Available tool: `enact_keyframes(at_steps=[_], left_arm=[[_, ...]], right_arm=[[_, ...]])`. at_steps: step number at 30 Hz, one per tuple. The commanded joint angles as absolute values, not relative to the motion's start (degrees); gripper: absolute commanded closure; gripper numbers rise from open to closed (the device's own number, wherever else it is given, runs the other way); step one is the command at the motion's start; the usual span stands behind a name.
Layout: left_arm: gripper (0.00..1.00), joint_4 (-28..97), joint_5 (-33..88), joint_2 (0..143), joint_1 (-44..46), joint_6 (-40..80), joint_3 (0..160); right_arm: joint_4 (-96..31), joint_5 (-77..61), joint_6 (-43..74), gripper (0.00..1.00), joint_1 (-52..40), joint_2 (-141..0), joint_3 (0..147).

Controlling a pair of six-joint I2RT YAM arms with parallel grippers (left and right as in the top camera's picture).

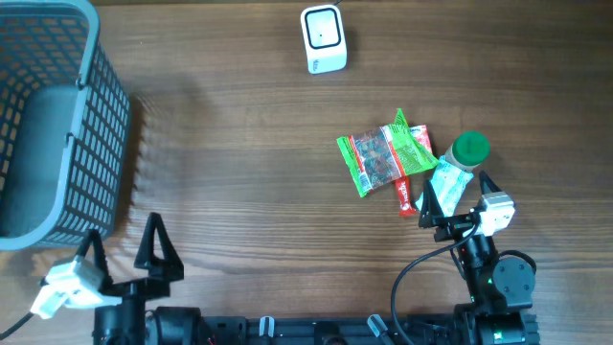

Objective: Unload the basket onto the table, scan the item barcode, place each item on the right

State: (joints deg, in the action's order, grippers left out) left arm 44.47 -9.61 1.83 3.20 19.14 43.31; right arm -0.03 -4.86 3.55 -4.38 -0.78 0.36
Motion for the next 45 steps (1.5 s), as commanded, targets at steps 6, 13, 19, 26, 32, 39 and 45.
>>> enact_keyframes(at_steps=[6, 13, 19, 26, 32, 39, 45], left_arm=[[0.00, 31.2, -7.5, 0.2, 2.0, 22.8, 34.1], [0.00, -2.0, -3.1, 0.2, 0.1, 29.3, 20.3], [0.00, -15.0, -0.6, 0.2, 0.1, 29.3, 10.0], [0.00, -15.7, -0.6, 0.2, 0.1, 29.2, 2.6], [0.00, -10.5, -0.4, 0.2, 0.1, 29.2, 0.3], [0.00, 4.5, -0.5, 0.2, 0.1, 28.6, 0.3], [0.00, 4.4, 1.1, 0.2, 0.1, 15.1, 0.3]], right_arm=[[0.1, -4.3, 3.0, 0.00, -4.1, -0.2, 0.3], [0.1, -4.3, 3.0, 0.00, -4.1, -0.2, 0.3], [0.1, -4.3, 3.0, 0.00, -4.1, -0.2, 0.3], [0.1, -4.3, 3.0, 0.00, -4.1, -0.2, 0.3], [0.1, -4.3, 3.0, 0.00, -4.1, -0.2, 0.3], [0.1, -4.3, 3.0, 0.00, -4.1, -0.2, 0.3], [0.1, -4.3, 3.0, 0.00, -4.1, -0.2, 0.3]])
